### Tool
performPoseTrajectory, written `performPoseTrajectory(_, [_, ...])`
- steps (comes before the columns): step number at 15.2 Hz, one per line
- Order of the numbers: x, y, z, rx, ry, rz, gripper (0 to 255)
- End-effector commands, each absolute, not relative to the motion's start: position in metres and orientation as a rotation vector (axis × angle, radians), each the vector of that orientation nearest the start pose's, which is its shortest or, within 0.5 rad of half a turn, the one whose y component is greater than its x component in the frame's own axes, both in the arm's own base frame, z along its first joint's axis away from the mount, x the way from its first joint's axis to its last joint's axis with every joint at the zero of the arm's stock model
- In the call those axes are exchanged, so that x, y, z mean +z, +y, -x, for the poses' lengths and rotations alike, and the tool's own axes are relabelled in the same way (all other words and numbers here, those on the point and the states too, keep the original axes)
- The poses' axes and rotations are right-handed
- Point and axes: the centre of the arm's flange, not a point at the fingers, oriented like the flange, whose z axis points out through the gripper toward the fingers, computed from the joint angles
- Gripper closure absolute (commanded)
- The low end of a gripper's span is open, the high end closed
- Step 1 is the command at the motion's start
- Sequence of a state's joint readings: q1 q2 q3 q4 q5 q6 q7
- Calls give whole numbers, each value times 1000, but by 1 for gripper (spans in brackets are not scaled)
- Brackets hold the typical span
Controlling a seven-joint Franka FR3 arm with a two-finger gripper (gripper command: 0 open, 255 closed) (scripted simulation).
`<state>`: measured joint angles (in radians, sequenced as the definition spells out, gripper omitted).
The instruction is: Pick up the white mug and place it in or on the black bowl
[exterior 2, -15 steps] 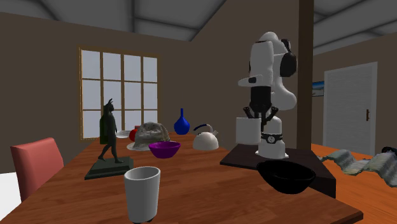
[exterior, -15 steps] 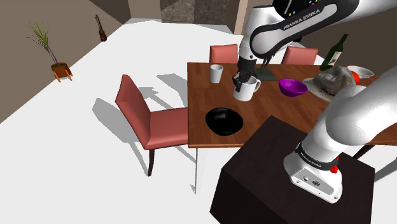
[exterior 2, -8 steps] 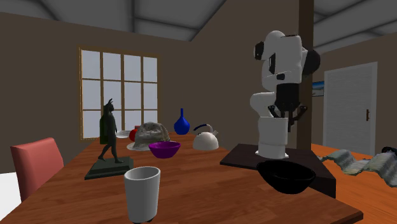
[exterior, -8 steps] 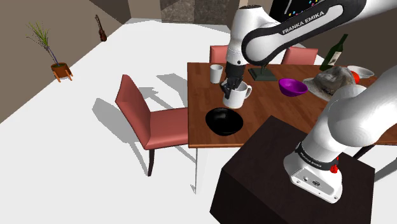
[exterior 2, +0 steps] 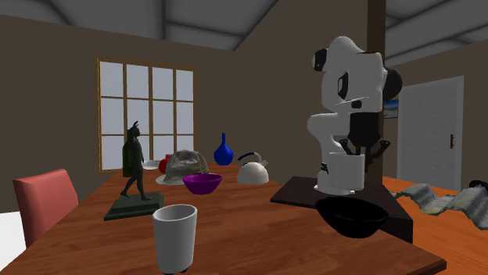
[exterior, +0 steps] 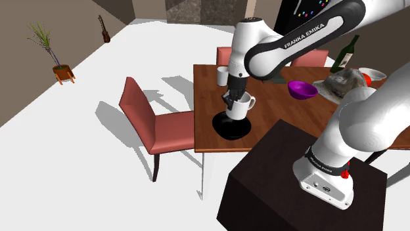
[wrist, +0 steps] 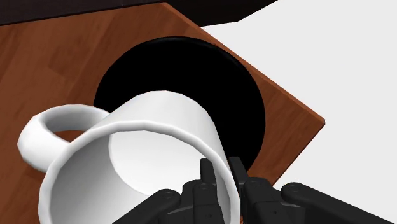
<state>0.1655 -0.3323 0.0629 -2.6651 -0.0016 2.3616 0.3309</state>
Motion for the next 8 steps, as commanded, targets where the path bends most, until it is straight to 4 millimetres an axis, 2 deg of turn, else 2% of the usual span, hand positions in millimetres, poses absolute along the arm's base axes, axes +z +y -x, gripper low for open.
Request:
performPoseTrajectory(1, [338, 91, -391, -53, 165, 3150, 255])
performPoseTrajectory(8, [301, 91, -391, -53, 165, 3150, 255])
